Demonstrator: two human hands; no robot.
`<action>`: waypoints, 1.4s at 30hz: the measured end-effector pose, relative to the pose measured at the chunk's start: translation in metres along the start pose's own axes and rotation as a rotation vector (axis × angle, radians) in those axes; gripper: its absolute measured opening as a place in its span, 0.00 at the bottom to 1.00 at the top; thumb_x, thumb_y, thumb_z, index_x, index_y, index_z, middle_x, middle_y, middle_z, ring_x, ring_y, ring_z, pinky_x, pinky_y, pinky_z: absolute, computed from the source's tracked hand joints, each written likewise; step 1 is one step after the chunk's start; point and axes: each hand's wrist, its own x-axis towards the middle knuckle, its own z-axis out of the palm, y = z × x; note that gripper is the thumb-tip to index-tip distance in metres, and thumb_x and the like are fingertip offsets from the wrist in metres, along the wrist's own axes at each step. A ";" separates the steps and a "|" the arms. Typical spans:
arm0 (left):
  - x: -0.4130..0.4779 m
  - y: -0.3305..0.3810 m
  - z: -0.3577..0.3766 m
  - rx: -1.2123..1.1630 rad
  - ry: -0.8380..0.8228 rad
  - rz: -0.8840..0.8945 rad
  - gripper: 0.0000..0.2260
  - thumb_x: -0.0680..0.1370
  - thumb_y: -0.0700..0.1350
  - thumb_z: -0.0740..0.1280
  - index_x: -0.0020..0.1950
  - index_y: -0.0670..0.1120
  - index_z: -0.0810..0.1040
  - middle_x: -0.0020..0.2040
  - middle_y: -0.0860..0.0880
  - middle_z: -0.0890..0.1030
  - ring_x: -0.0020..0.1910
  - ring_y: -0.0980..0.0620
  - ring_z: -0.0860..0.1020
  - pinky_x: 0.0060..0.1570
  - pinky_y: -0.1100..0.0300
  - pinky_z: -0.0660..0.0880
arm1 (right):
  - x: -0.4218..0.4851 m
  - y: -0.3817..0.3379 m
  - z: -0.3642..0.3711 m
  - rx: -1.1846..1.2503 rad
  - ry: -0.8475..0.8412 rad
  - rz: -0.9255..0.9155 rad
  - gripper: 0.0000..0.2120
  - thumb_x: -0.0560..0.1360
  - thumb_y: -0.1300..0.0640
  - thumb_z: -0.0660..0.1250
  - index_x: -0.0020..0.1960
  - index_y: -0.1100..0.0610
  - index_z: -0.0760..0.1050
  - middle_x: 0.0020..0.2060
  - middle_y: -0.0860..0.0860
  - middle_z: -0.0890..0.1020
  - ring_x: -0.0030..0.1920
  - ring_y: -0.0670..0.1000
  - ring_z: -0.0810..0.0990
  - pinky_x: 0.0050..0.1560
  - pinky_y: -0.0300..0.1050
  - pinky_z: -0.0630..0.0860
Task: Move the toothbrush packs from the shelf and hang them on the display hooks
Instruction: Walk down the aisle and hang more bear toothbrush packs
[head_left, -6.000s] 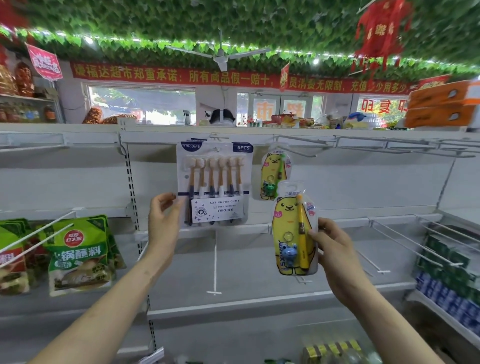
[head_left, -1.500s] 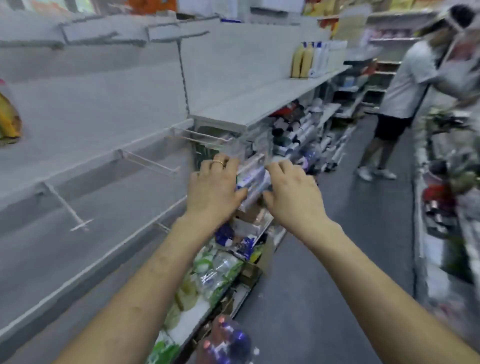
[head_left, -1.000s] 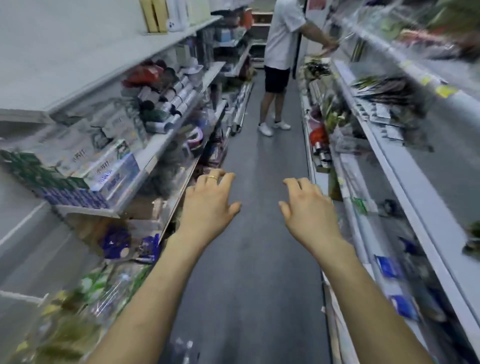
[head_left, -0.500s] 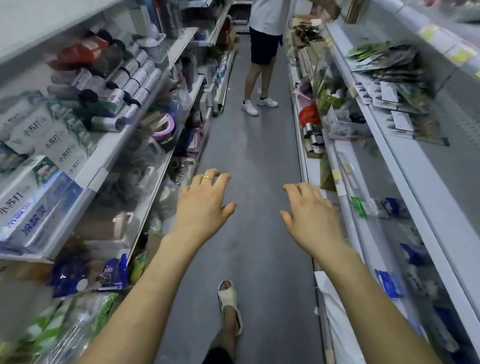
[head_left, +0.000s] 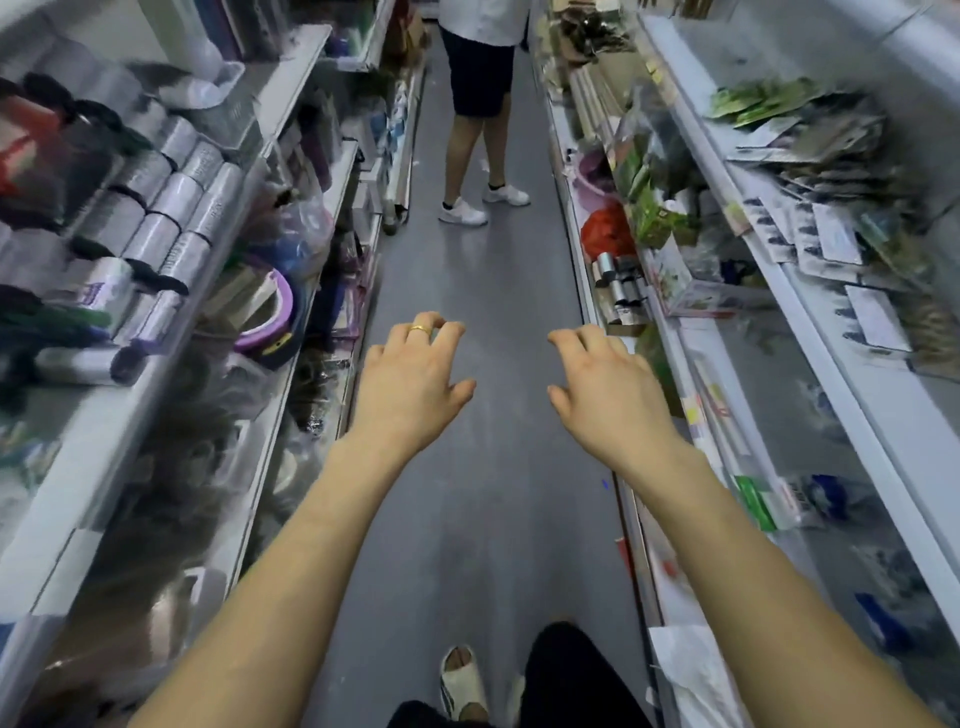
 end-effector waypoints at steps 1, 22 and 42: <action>0.023 -0.004 0.004 0.004 -0.008 0.013 0.28 0.77 0.57 0.72 0.74 0.50 0.72 0.73 0.47 0.72 0.67 0.40 0.73 0.58 0.43 0.75 | 0.022 0.004 0.000 -0.001 0.010 0.007 0.23 0.80 0.52 0.68 0.73 0.54 0.68 0.64 0.55 0.74 0.62 0.61 0.76 0.58 0.59 0.77; 0.545 -0.101 0.061 0.006 -0.031 0.125 0.27 0.76 0.55 0.74 0.72 0.48 0.73 0.71 0.47 0.73 0.64 0.39 0.75 0.56 0.42 0.77 | 0.534 0.108 0.022 0.046 0.045 0.139 0.22 0.78 0.52 0.71 0.70 0.55 0.71 0.62 0.55 0.76 0.61 0.61 0.78 0.57 0.59 0.78; 1.011 -0.014 0.130 -0.065 -0.148 0.849 0.27 0.77 0.56 0.72 0.74 0.49 0.73 0.71 0.47 0.74 0.64 0.39 0.76 0.53 0.43 0.77 | 0.812 0.259 0.029 0.117 0.198 0.896 0.24 0.78 0.52 0.68 0.73 0.53 0.68 0.63 0.54 0.74 0.62 0.60 0.76 0.57 0.59 0.77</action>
